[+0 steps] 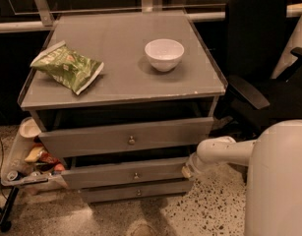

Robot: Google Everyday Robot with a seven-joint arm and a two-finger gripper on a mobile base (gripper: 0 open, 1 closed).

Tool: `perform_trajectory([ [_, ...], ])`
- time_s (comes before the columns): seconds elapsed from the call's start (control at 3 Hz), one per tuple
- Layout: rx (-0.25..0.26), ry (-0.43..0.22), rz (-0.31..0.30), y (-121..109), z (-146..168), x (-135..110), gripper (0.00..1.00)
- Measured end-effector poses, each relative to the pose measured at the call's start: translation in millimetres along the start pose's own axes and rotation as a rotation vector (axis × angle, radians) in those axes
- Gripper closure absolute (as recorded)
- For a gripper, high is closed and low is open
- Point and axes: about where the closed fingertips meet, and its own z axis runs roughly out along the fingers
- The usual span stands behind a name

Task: Close middle drawer

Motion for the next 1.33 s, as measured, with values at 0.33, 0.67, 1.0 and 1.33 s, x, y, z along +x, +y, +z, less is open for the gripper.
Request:
perform_trajectory([
  [0.33, -0.007, 0.0, -0.004, 1, 1, -1, 1.0],
  [0.67, 0.013, -0.043, 0.01, -8, -9, -20, 1.0],
  [1.0, 0.022, -0.078, 0.037, -19, -15, -34, 1.0],
  [1.33, 0.025, -0.087, 0.055, -24, -15, -37, 1.0],
])
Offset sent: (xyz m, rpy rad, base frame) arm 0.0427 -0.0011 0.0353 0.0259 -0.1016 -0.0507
